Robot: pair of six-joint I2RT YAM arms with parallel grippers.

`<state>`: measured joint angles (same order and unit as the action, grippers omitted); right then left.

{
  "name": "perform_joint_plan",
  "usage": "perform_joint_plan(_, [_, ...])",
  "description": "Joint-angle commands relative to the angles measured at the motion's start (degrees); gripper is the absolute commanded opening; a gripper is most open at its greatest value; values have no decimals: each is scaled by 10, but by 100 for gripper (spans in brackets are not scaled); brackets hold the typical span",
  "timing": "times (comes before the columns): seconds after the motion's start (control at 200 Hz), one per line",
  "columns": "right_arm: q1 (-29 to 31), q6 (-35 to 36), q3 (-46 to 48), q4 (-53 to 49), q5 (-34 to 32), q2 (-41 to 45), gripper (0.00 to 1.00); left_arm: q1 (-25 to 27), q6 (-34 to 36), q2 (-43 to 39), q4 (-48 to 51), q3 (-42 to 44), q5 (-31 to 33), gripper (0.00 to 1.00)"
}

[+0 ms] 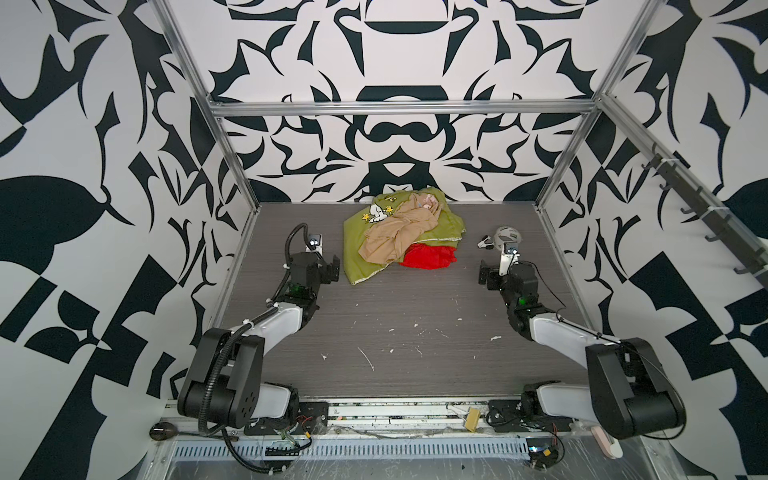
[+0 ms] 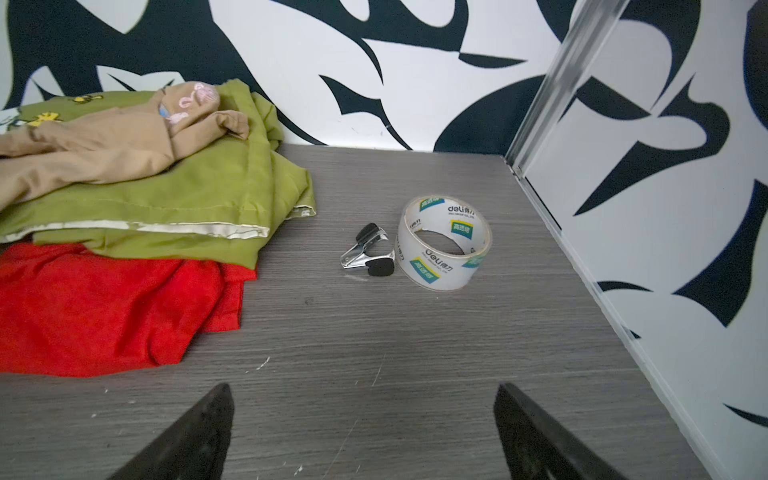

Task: Pick out a specific cloth from the pile
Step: 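Move both grippers forward toward the cloth pile, right toward the red cloth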

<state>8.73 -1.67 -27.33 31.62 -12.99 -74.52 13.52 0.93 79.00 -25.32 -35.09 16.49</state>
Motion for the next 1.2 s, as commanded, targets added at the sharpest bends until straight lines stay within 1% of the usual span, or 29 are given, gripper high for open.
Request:
perform_joint_plan(0.0, [13,-42,-51,-74,-26,2,100,-1,-70,-17,113,-39,-19,99])
perform_joint_plan(0.15, [34,-75,-92,-125,-19,-10,100,0,-130,-17,187,-77,-99,99])
perform_joint_plan(0.265, [42,-124,-134,-180,-13,-32,100,0,-169,-15,229,-99,-146,99])
perform_joint_plan(0.365, [57,-165,-162,-222,-69,-52,100,0,-196,-12,246,-109,-183,99])
perform_joint_plan(0.425, [60,-180,-185,-257,-85,-67,99,0,-212,-7,253,-115,-201,99])
perform_joint_plan(0.485, [61,-191,-205,-289,-83,-84,99,1,-227,0,254,-118,-217,99])
perform_joint_plan(0.57, [62,-202,-225,-316,-53,-104,96,2,-251,14,258,-127,-244,99])
perform_joint_plan(0.665, [62,-222,-228,-311,-12,-117,92,8,-264,33,266,-143,-274,99])
perform_joint_plan(0.74, [63,-235,-229,-299,14,-128,91,14,-267,48,273,-156,-293,97])
perform_joint_plan(0.75, [62,-238,-229,-296,34,-131,91,15,-268,49,273,-158,-294,97])
perform_joint_plan(0.82, [62,-247,-229,-278,71,-139,90,20,-273,60,273,-167,-311,96])
perform_joint_plan(0.955, [63,-261,-230,-231,147,-166,83,27,-281,88,266,-186,-356,96])
perform_joint_plan(1.05, [62,-265,-242,-213,175,-190,80,27,-283,107,251,-196,-403,98])
perform_joint_plan(1.195, [54,-267,-252,-174,191,-221,68,27,-284,125,227,-197,-437,99])
